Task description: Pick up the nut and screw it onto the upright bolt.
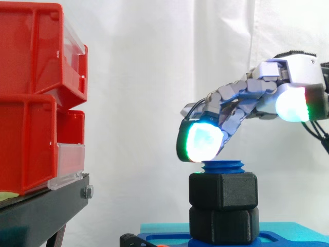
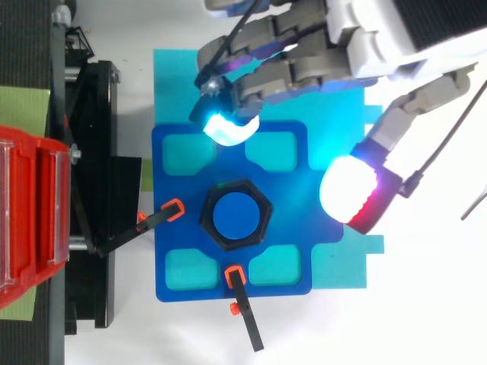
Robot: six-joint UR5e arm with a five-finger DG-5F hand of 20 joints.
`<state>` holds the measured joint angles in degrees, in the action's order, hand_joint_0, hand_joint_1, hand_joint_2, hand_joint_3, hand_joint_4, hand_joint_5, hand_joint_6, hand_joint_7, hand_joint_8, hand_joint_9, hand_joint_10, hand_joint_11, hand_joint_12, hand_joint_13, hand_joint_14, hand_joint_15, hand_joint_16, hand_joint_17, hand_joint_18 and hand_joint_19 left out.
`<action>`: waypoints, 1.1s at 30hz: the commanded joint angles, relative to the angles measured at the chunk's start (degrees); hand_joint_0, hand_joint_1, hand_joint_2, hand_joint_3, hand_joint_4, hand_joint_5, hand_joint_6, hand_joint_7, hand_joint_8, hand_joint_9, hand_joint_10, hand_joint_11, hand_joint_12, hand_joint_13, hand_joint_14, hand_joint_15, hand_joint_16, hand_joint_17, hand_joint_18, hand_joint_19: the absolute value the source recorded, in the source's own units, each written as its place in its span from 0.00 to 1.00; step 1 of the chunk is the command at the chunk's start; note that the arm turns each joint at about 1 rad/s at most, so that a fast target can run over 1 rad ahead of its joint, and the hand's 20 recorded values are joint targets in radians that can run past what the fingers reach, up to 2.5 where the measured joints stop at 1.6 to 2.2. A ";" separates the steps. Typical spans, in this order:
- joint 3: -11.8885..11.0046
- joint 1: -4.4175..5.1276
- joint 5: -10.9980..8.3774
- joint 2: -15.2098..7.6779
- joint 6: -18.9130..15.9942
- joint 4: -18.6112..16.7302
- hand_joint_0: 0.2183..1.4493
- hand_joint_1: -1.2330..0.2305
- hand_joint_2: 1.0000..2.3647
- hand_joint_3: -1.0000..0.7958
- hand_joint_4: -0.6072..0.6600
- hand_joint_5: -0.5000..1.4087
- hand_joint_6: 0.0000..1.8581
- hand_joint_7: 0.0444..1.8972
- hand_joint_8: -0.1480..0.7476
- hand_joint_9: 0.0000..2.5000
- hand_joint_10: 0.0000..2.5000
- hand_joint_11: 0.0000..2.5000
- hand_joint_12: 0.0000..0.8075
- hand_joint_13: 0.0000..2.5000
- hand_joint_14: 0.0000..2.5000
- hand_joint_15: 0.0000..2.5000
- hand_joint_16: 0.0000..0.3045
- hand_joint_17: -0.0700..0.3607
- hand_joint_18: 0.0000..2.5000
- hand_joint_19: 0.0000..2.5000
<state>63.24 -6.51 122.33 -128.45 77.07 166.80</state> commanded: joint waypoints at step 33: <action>9.09 0.10 -8.25 11.38 14.43 13.55 0.22 0.62 0.00 0.28 0.57 0.15 0.27 0.33 0.41 0.08 0.00 0.00 0.43 0.01 0.00 0.00 0.14 0.38 0.00 0.00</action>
<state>70.83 -6.43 114.43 -118.13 92.09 181.55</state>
